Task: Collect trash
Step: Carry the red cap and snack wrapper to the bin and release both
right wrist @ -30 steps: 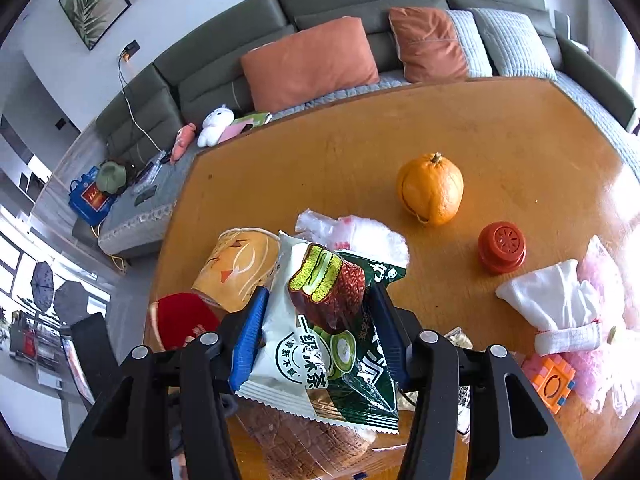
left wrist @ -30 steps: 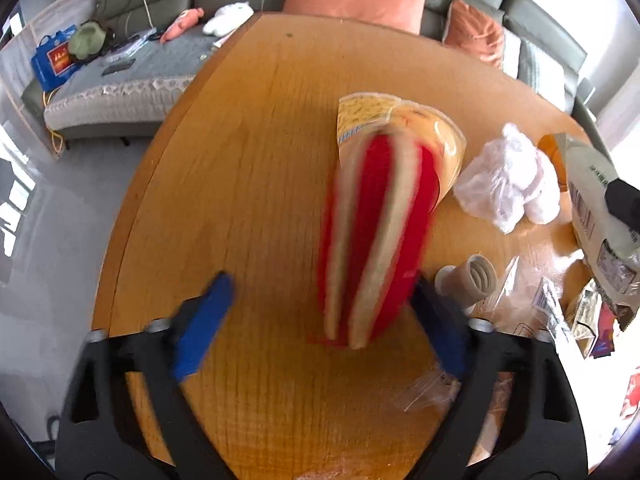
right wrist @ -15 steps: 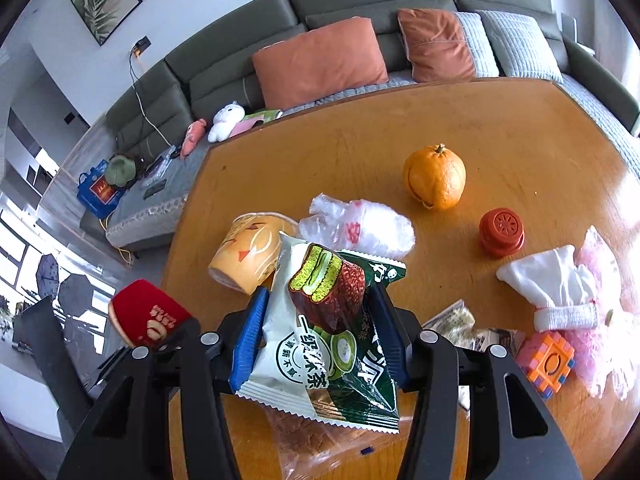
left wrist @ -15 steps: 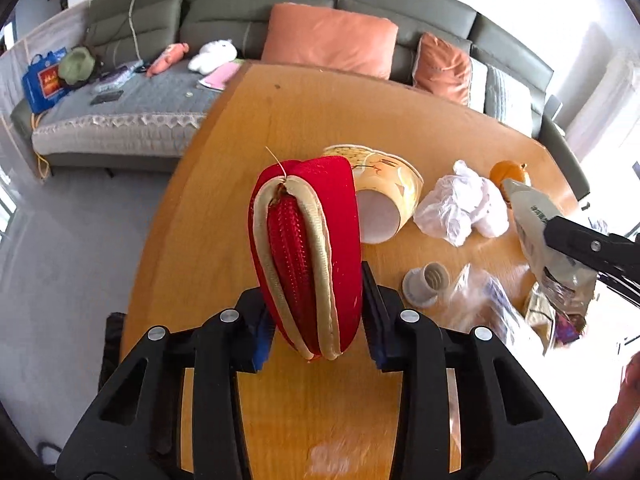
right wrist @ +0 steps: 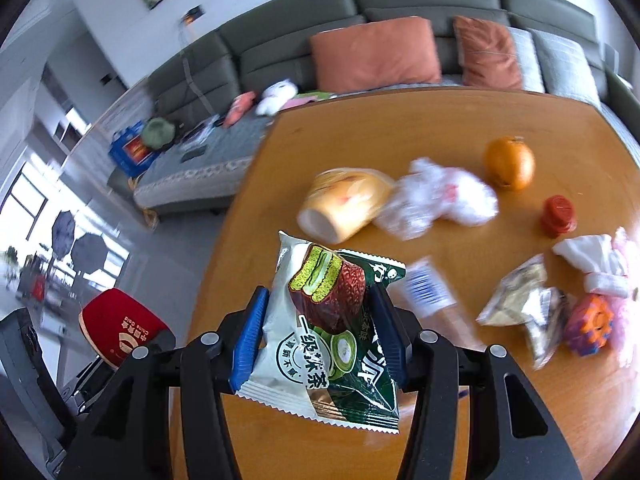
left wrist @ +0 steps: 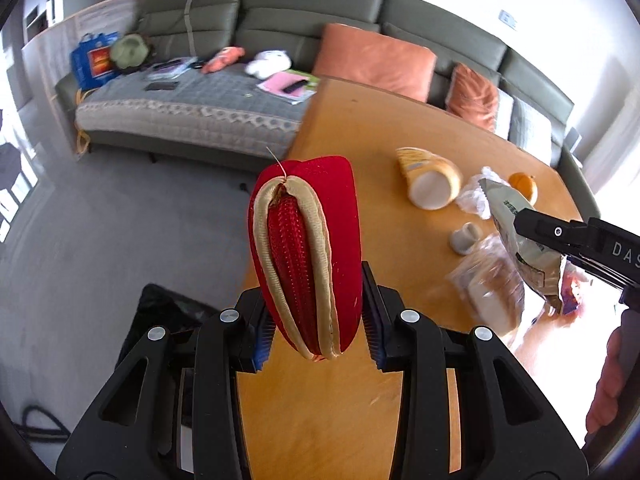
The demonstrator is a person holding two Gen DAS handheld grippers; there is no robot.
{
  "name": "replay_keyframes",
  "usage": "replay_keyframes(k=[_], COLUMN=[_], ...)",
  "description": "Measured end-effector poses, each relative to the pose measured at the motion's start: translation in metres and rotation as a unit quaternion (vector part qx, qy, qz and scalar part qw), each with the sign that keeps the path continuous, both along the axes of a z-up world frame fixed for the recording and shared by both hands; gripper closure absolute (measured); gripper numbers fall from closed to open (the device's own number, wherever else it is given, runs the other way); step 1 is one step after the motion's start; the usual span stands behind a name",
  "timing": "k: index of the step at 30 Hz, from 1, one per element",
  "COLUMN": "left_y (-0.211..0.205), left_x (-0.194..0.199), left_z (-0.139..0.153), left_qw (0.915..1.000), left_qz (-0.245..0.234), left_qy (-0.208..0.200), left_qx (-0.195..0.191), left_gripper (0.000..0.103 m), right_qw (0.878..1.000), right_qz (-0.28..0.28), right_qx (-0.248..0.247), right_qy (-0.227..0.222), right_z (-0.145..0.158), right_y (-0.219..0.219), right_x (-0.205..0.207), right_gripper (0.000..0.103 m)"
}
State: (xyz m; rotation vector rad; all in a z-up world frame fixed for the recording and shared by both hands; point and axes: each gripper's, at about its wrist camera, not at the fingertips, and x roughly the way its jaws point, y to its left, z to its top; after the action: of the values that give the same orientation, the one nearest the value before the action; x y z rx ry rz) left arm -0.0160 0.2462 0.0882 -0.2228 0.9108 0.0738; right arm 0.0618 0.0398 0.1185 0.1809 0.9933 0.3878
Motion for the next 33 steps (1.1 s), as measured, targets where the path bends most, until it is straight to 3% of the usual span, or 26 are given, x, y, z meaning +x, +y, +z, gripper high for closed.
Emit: replay_keyframes(k=[11, 18, 30, 32, 33], left_y=[0.092, 0.153, 0.235, 0.244, 0.251], left_x=[-0.072, -0.112, -0.135, -0.134, -0.133], left_z=[-0.008, -0.024, -0.066, -0.071, -0.073], left_qw=[0.9945, 0.9838, 0.9622, 0.9579, 0.9512], left_qz=[0.104, 0.176, 0.260, 0.272, 0.293], left_qy=[0.012, 0.034, 0.082, 0.092, 0.096], left_qx=[0.000, 0.000, -0.005, -0.004, 0.009], left_gripper=[0.066, 0.065, 0.065, 0.034, 0.007], right_qw=[0.992, 0.977, 0.951, 0.948, 0.949], right_qz=[0.130, 0.212, 0.305, 0.311, 0.309], right_qx=[0.003, -0.007, -0.040, -0.055, -0.052], right_qy=[0.001, 0.009, 0.037, 0.040, 0.034], right_z=[-0.001, -0.010, -0.045, -0.053, -0.054], right_y=[0.119, 0.194, 0.301, 0.317, 0.320], right_x=[-0.037, -0.058, -0.078, -0.079, -0.079], right_gripper=[0.049, 0.049, 0.049, 0.042, 0.035])
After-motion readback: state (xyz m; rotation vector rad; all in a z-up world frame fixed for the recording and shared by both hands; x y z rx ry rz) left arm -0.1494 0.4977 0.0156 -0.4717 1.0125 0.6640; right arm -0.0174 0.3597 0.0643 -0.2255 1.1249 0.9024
